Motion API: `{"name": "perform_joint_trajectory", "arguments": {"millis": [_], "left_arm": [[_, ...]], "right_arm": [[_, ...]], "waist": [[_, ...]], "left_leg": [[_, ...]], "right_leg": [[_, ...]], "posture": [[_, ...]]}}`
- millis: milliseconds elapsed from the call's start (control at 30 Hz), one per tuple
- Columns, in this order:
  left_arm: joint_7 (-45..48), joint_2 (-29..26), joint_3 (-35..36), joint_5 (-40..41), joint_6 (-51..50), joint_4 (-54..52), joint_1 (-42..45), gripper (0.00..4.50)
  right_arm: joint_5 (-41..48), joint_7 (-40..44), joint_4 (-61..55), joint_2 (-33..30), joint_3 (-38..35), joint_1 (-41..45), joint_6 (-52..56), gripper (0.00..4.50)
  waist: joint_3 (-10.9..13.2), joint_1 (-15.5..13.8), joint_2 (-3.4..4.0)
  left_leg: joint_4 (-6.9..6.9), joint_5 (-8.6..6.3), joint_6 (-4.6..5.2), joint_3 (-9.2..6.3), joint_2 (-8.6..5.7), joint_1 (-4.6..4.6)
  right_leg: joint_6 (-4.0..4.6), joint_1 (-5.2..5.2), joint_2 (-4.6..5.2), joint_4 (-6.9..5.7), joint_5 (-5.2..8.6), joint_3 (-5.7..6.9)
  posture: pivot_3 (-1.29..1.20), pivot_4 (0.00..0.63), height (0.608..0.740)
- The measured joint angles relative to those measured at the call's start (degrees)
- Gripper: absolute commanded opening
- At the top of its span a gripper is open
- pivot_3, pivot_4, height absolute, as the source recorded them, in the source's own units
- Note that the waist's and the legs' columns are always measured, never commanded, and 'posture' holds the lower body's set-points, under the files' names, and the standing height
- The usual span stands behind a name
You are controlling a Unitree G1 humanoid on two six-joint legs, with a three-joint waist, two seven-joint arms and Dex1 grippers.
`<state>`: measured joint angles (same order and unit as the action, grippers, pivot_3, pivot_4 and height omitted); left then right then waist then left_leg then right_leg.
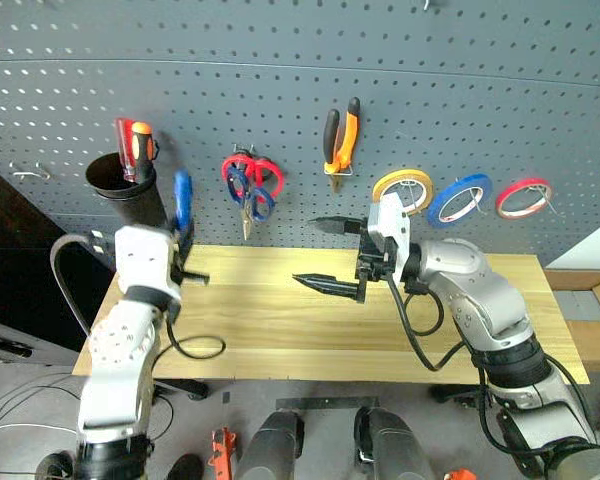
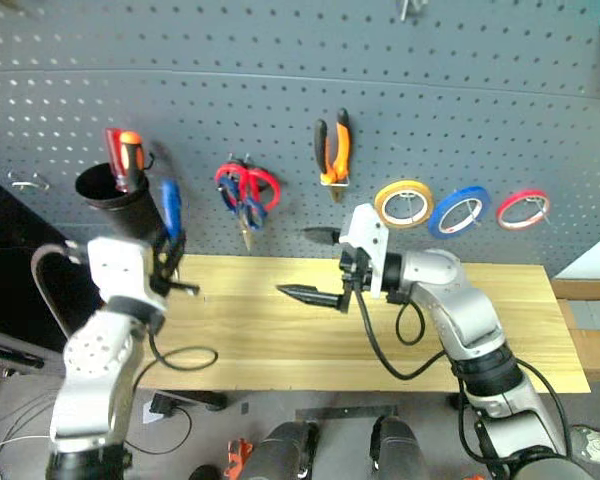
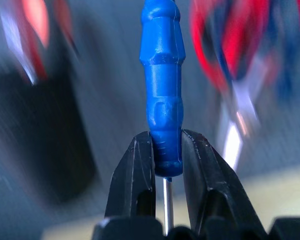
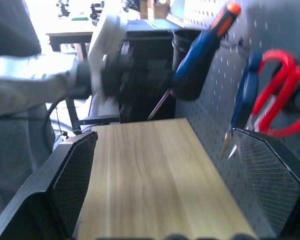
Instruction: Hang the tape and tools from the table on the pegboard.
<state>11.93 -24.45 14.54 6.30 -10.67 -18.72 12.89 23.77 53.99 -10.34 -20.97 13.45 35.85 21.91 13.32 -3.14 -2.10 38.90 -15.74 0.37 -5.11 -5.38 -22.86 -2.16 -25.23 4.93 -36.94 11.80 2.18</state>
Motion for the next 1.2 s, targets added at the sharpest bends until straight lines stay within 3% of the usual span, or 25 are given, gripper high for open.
{"name": "perform_joint_trajectory", "arguments": {"millis": [133,267,467,933,1200], "left_arm": [[-0.93,-3.58,4.2,2.6,-1.35,2.22,14.67,0.43],[-0.95,-4.29,6.41,4.1,0.97,9.47,20.2,0.43],[-0.07,-4.59,5.75,3.49,5.22,19.02,22.28,0.43],[-3.95,-5.91,8.16,0.65,6.38,18.84,15.45,0.43],[-4.99,-6.25,8.16,-1.36,7.52,21.18,14.59,3.05]], "right_arm": [[0.01,1.24,0.51,0.28,0.06,1.15,-1.1,4.5],[0.03,1.36,0.5,0.66,-0.01,1.32,-1.38,4.5],[-0.23,1.25,0.17,0.55,0.1,1.3,-1.39,4.5],[-2.55,0.95,-0.58,0.02,0.4,0.68,-1.53,4.5],[-3.07,1.03,0.13,0.73,1.07,0.85,-2.37,4.5]], "waist": [[-0.56,-0.04,-0.31],[-0.97,0.45,-0.22],[-0.99,0.5,-0.26],[-1.06,1.64,-0.26],[-1.27,1.65,-0.3]], "left_leg": [[0.03,0.0,-0.01,0.03,-0.01,-0.03],[-0.01,0.01,-0.01,0.17,0.06,0.04],[0.05,0.03,-0.03,0.17,0.04,0.02],[0.06,0.03,-0.03,0.17,0.05,0.04],[0.07,0.03,-0.03,0.17,0.05,0.04]], "right_leg": [[0.0,-0.03,-0.01,0.05,-0.01,-0.01],[0.0,-0.09,-0.04,0.01,-0.01,-0.06],[0.02,-0.09,-0.06,0.01,-0.03,-0.1],[0.03,-0.09,-0.05,-0.06,-0.04,-0.12],[0.03,-0.09,-0.05,-0.07,-0.04,-0.12]], "posture": [[0.11,0.127,0.74],[0.09,0.129,0.74],[0.07,0.134,0.74],[0.09,0.13,0.74],[0.08,0.124,0.74]]}}
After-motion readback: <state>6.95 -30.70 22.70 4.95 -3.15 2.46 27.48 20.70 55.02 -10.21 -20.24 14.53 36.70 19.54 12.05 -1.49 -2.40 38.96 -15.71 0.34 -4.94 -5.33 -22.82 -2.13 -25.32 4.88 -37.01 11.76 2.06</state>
